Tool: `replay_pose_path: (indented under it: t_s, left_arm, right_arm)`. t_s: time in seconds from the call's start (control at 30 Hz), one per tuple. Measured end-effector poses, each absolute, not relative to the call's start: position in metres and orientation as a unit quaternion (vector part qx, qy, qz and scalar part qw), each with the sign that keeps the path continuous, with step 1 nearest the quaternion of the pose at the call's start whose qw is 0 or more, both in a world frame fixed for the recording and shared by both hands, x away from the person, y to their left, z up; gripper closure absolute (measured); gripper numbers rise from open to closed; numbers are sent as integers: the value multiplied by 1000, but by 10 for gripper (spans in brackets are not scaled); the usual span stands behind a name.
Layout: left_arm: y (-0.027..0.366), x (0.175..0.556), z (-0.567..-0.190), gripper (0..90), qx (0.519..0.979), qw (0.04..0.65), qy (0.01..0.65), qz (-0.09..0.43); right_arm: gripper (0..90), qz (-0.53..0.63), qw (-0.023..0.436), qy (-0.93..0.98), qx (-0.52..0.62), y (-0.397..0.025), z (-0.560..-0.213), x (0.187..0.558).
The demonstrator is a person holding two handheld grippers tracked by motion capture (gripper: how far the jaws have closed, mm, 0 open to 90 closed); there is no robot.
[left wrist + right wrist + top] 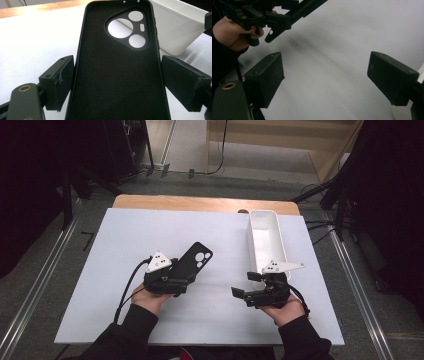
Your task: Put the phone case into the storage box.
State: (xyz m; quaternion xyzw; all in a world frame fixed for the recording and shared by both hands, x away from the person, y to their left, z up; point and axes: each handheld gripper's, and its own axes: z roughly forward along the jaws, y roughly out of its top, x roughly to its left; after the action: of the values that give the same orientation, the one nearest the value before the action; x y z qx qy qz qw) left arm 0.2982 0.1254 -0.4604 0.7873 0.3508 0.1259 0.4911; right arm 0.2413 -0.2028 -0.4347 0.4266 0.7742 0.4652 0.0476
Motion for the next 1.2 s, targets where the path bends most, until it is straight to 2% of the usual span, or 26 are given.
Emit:
replay_pose_path:
  t_s: [1.2]
  left_arm:
    - [118, 290, -473, 135, 761, 516, 369, 136]
  right_arm:
    - [128, 468, 65, 766, 435, -176, -415, 272]
